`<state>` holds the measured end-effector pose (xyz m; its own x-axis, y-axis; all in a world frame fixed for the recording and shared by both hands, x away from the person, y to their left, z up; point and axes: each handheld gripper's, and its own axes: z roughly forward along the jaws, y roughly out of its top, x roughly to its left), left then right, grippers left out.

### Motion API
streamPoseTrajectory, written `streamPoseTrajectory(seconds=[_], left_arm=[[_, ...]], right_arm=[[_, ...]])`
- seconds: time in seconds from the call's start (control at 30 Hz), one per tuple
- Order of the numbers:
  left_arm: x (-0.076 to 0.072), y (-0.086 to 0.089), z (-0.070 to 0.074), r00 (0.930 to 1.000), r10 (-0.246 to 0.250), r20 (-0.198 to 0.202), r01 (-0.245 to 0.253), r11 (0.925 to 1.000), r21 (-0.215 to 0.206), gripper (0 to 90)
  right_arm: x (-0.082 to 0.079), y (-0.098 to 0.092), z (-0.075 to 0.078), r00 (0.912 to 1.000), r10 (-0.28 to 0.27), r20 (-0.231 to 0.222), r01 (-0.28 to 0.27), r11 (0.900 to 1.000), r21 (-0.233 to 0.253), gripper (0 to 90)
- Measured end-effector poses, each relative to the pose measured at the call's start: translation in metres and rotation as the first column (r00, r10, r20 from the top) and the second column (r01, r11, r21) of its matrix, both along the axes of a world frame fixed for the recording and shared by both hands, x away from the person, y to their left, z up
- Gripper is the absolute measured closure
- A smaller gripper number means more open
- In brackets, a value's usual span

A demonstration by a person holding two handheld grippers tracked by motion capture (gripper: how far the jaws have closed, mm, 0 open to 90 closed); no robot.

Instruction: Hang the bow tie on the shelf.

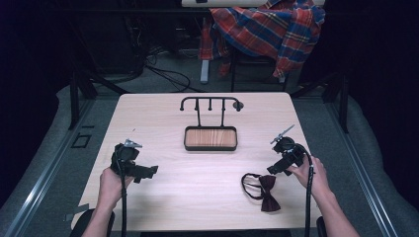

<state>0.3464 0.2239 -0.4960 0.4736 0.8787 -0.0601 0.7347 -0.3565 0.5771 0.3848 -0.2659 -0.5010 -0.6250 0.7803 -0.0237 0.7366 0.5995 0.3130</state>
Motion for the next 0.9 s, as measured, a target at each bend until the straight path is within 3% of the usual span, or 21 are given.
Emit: streamPoseTrajectory(seconds=[0.23,0.8,0.9], left_arm=[[0.000,-0.001,0.000,1.0000,-0.003,-0.002,0.003,1.0000,0.000,0.2],[0.000,-0.004,0.000,0.9995,-0.031,0.004,0.031,0.9995,0.006,0.2],[0.000,-0.003,0.001,0.9996,-0.027,0.007,0.027,0.9996,0.006,0.2]], right_arm=[[0.000,0.003,0.001,0.9996,0.022,-0.016,-0.022,1.000,-0.002,10.8],[-0.005,0.014,0.003,0.9979,0.053,0.037,-0.054,0.998,0.026,11.1],[-0.005,0.014,0.004,0.9973,0.063,0.037,-0.064,0.998,0.011,11.0]])
